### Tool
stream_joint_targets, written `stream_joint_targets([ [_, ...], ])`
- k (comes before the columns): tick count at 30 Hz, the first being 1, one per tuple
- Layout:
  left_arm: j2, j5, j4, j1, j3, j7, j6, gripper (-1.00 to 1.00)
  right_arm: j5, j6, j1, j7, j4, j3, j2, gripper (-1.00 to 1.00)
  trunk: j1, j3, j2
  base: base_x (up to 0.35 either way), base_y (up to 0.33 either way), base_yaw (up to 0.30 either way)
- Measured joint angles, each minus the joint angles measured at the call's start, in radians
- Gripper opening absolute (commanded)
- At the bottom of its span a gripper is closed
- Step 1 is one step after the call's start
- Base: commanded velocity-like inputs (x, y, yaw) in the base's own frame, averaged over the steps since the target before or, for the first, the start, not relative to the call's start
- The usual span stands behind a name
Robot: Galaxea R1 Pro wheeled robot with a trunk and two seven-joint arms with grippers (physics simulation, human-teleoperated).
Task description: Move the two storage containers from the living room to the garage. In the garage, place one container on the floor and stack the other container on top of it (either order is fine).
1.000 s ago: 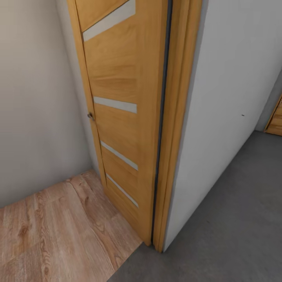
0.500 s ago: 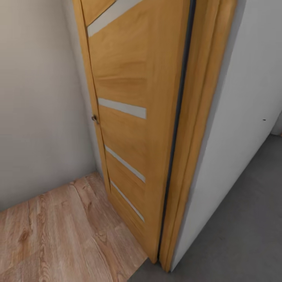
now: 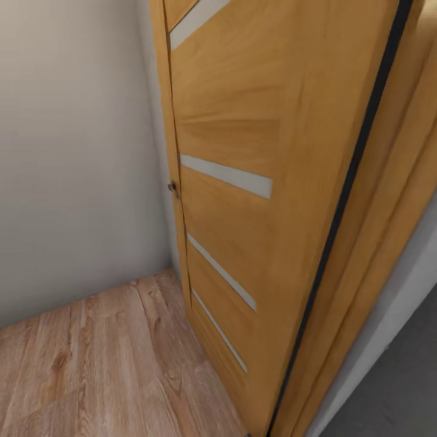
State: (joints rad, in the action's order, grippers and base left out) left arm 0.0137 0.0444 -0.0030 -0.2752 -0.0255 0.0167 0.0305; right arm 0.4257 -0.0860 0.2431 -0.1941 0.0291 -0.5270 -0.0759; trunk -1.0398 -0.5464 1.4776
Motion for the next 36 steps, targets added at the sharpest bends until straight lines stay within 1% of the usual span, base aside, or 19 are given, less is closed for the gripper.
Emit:
stream_joint_targets([
  [5, 0.000, 0.000, 0.000, 0.000, 0.000, 0.000, 0.000, 1.00, 0.000, 0.000, 0.000, 0.000, 0.000, 0.000, 0.000, 1.00, 0.000, 0.000, 0.000, 0.314, 0.000, 0.269],
  [8, -0.001, 0.000, 0.000, 0.000, 0.000, -0.001, 0.000, 1.00, 0.000, 0.000, 0.000, 0.000, 0.000, 0.000, 0.000, 1.00, 0.000, 0.000, 0.000, 0.171, 0.000, 0.140],
  [13, -0.001, 0.000, 0.000, 0.000, 0.000, -0.001, 0.001, 1.00, 0.000, 0.000, 0.000, 0.000, 0.000, 0.000, 0.000, 1.00, -0.001, 0.000, 0.000, 0.025, 0.000, 0.071],
  [36, 0.000, 0.000, 0.000, 0.000, 0.000, -0.003, 0.001, 1.00, -0.003, -0.002, 0.001, 0.001, 0.000, 0.000, 0.000, 1.00, -0.001, 0.000, 0.000, 0.000, 0.000, 0.264],
])
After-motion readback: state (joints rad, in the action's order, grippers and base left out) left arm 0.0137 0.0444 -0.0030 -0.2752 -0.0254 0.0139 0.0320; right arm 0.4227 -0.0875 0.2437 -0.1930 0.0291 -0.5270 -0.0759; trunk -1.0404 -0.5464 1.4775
